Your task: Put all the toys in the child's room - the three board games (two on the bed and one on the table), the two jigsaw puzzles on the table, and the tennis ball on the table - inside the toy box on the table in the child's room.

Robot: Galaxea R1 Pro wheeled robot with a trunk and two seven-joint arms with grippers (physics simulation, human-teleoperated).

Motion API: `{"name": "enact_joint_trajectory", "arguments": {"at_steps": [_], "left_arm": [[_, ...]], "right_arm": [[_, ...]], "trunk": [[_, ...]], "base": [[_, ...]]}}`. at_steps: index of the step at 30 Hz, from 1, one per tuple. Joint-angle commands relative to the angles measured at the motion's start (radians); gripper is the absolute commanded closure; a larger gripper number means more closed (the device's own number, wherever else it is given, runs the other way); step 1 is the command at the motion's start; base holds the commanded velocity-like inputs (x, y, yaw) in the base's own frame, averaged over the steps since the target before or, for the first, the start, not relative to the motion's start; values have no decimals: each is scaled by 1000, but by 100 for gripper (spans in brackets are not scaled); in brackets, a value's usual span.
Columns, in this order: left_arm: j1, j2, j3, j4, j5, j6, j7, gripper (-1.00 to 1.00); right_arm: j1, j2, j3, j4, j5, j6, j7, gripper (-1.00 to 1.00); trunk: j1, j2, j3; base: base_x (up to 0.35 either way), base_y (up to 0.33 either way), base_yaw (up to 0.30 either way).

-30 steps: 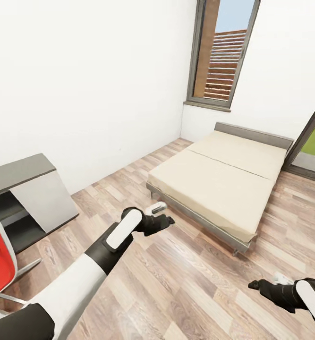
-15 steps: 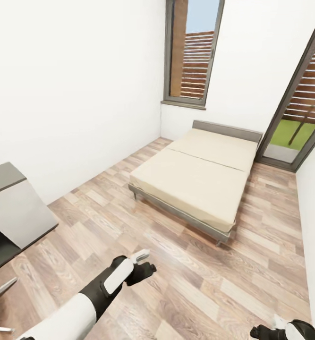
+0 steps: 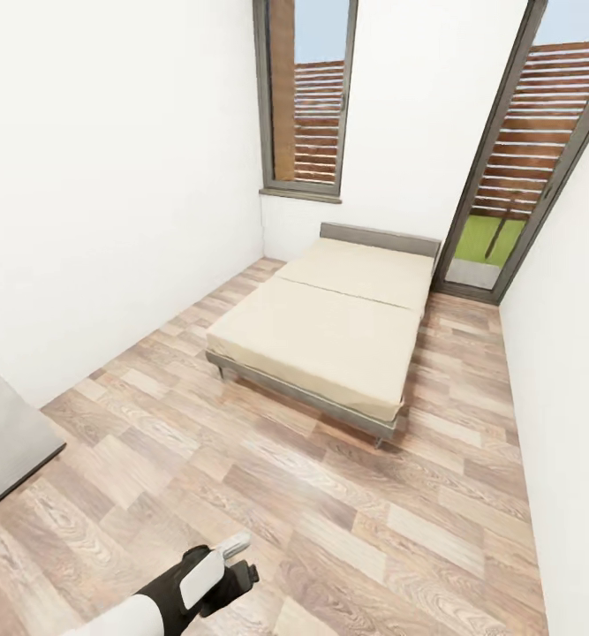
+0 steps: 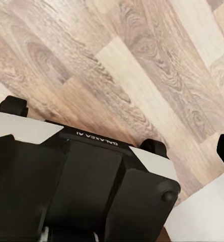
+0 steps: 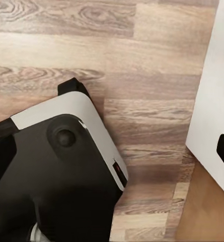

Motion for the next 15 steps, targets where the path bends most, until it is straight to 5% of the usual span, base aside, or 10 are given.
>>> {"name": "enact_joint_trajectory", "arguments": {"at_steps": [1, 6, 7, 15], "left_arm": [[13, 2, -8, 20, 8, -13, 2, -100], [77, 12, -10, 75, -2, -69, -12, -100], [110, 16, -11, 90, -20, -92, -16, -100], [256, 22, -10, 112, -101, -216, -22, -100]], "right_arm": [[1, 9, 24, 31, -5, -34, 3, -100], [15, 61, 67, 157, 11, -194, 29, -100], [34, 81, 78, 210, 15, -279, 36, -100], [99, 112, 94, 290, 22, -463, 46, -100]], "trunk": [[1, -2, -2], [1, -2, -2], [1, -2, -2], [1, -2, -2]], "base": [[0, 0, -289], [0, 0, -289], [0, 0, -289], [0, 0, -289]]}}
